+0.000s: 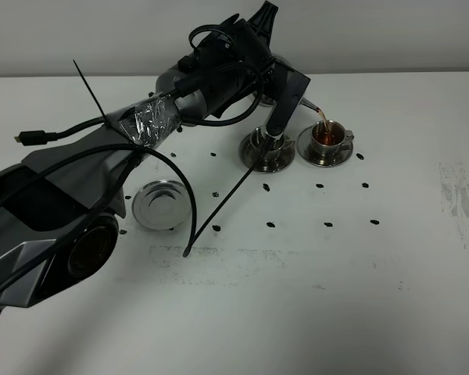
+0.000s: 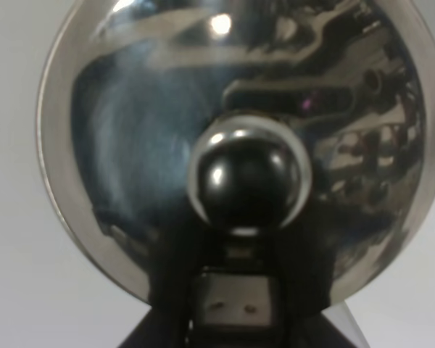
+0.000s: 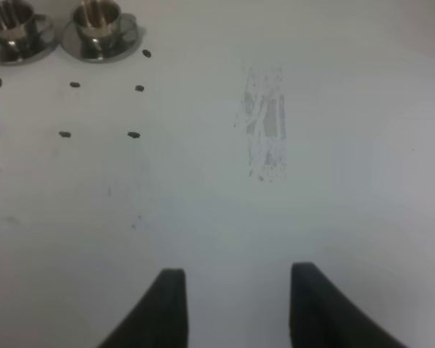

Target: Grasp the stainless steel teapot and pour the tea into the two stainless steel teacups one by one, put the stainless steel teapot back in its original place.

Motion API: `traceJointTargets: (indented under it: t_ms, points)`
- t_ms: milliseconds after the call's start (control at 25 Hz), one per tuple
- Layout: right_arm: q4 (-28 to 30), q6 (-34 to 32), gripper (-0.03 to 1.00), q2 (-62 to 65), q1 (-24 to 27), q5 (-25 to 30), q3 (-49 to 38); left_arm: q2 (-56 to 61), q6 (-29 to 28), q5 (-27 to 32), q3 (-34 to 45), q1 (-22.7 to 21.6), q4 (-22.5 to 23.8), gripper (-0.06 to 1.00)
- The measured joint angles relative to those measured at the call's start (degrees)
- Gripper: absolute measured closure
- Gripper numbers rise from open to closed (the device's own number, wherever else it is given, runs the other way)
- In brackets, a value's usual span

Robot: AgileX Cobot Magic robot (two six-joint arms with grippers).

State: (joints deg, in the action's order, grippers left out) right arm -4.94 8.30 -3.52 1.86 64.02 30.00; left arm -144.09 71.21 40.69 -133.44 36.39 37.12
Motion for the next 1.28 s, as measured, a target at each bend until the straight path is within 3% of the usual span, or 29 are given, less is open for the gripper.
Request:
traceJointTargets:
  t_ms: [1280]
  points:
    - [0.0,0.0,0.64,0.0,0.0,0.0,0.0,-1.4,0.0,-2.3,0.0,1.5,8.1,0.77]
